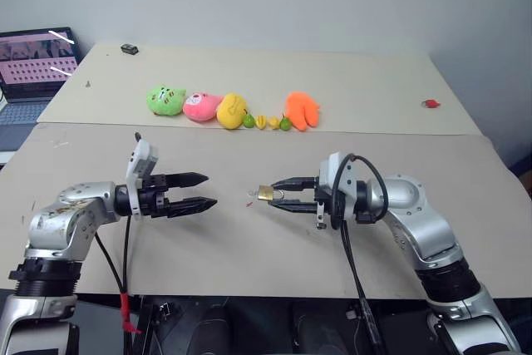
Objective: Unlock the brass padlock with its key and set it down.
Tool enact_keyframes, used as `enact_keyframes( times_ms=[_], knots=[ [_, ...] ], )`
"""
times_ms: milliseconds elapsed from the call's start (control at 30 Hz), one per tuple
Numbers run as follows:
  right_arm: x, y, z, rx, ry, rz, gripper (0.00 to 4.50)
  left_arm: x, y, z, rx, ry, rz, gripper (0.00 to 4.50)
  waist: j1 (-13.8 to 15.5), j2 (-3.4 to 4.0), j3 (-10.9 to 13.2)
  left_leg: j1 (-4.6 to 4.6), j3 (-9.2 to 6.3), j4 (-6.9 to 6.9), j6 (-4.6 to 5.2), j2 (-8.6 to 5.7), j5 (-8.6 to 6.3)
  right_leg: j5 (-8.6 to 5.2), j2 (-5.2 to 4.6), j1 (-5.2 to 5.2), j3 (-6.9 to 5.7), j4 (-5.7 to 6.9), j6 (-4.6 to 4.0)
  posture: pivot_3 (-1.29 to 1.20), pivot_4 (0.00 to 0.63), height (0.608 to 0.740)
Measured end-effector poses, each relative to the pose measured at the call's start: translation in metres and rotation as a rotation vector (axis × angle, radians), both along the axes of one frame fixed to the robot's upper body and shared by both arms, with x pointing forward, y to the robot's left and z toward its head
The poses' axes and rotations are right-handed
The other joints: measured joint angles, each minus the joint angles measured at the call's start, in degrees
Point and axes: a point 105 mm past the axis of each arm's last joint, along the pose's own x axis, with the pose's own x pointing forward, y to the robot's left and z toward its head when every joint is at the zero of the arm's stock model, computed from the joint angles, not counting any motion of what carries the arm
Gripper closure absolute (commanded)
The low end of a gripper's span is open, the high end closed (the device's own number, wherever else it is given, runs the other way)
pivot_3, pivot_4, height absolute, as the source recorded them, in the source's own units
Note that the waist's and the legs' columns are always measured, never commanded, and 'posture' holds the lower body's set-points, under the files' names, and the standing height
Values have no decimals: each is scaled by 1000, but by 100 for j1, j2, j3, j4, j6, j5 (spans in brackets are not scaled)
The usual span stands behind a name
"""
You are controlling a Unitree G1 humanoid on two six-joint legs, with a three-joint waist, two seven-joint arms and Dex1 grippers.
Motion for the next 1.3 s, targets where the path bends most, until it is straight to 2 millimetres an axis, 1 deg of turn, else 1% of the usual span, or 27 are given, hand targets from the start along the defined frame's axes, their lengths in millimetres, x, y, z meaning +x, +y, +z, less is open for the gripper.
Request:
enact_keyframes(
  times_ms=[100,267,400,600,700,867,1000,1200,1300],
  knots=[
    [-2,0,-2,-15,4,16,3601,1,-9,3,-56,59,-5,0,2,0,0,-2,0,0,0,-1,0,0,-1,-1,0,0,0,0,150,722],
    [0,0,-6,-37,-7,15,3601,-10,-23,8,-146,223,-37,0,-21,-2,1,1,-3,0,0,-1,0,-1,0,-1,0,4,2,0,150,722],
    [0,0,-10,-54,-3,22,3601,-19,-28,14,-221,331,-49,0,-29,-2,1,2,-3,0,0,0,0,-1,0,0,0,3,2,0,150,722],
    [-2,4,-15,-77,-11,45,3601,-32,-34,11,-305,522,-77,0,-20,-2,1,4,-5,1,0,-1,0,0,0,2,0,3,2,0,150,722],
    [-3,4,-16,-82,-10,52,3601,-33,-35,10,-327,560,-73,0,-20,-2,1,5,-5,1,0,-1,0,1,0,3,0,4,0,0,150,722],
    [-3,5,-14,-91,-21,63,3601,-28,-42,7,-405,651,-62,0,-20,-3,1,4,-6,2,0,-2,0,6,-1,3,0,3,-9,0,150,722],
    [-3,4,-14,-103,-25,64,3601,-26,-46,5,-428,684,-48,1023,-16,-3,1,5,-7,1,0,-3,0,19,-1,4,0,3,-29,0,150,722],
    [-2,2,-12,-112,-36,61,3601,-26,-56,1,-434,709,-45,1023,-19,-3,1,5,-8,1,0,-5,0,20,-2,4,0,3,-30,0,150,722],
    [-2,2,-12,-113,-42,61,3601,-31,-58,-1,-421,722,-60,1023,-19,-3,1,4,-7,1,-1,-6,0,21,-3,4,0,2,-33,0,150,722]
  ],
)
